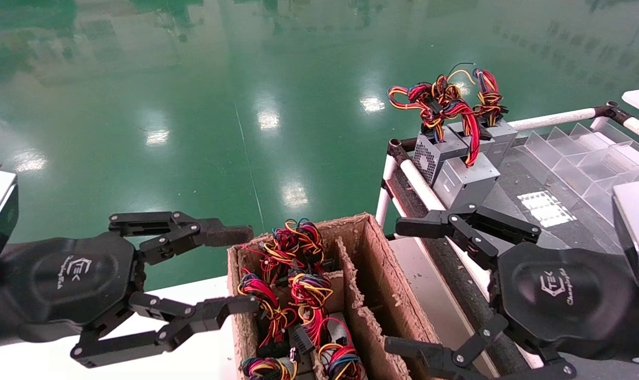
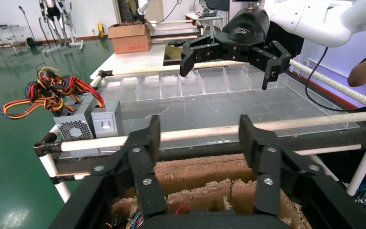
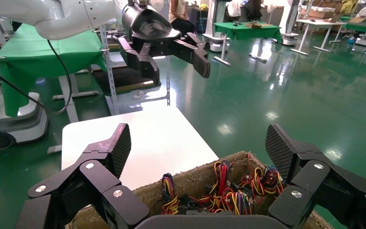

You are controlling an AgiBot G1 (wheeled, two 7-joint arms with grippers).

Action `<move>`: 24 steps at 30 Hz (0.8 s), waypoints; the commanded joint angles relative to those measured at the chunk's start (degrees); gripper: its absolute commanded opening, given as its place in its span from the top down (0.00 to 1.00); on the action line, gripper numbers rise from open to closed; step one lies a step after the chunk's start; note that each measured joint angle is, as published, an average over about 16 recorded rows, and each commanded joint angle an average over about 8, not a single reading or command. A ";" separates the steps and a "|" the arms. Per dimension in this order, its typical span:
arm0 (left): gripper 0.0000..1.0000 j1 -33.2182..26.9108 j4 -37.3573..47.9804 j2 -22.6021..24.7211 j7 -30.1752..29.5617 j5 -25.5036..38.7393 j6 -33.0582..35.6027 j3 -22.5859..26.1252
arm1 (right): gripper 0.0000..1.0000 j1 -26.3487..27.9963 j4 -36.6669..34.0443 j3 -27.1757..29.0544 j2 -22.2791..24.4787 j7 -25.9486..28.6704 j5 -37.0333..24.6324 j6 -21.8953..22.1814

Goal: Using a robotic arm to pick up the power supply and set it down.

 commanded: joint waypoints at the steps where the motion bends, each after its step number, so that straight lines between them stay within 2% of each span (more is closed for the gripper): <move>1: 1.00 0.00 0.00 0.00 0.00 0.00 0.00 0.00 | 0.00 0.00 0.00 0.00 0.00 0.00 0.00 0.00; 24: 1.00 0.00 0.00 0.00 0.00 0.00 0.00 0.00 | 0.00 0.00 0.00 0.00 0.00 0.00 0.00 0.00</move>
